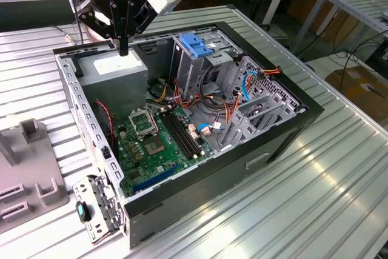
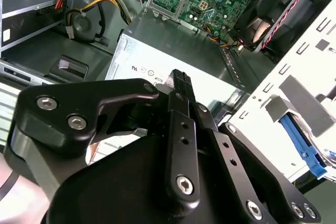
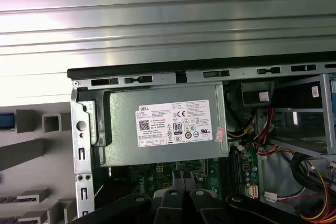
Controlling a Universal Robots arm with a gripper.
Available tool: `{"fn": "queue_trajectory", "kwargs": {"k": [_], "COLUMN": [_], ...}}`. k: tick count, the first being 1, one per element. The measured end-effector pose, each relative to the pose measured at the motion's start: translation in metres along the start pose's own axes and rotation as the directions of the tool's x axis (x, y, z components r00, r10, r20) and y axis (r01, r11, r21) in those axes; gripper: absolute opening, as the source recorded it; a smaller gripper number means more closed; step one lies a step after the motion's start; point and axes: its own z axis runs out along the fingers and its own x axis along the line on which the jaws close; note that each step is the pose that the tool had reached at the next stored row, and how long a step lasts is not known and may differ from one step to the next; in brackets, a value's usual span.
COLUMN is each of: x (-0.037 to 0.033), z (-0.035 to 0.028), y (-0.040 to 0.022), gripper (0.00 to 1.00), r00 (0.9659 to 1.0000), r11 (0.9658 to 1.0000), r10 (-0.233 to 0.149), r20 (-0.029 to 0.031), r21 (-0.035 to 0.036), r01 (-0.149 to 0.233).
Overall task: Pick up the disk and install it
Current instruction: 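Reach for the disk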
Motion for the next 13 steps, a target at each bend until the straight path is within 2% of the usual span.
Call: {"fn": "queue_trajectory", "kwargs": {"k": [3,9,13], "x": [0.0014,0.0087,0.0168], "z": [0.0000,-0.0003,-0.0004], "y": [-0.0001,-0.0007,-0.0013], "gripper": [0.11,0.11,0.11], "r00": [1.0000,1.0000,1.0000], "r11": [1.0000,1.0000,1.0000], "r10": [0.000,0.000,0.000], "r20": [0.0000,-0.0001,0.0000], "r21": [0.0000,0.0000,-0.0001], "r01": [0.000,0.000,0.000]}}
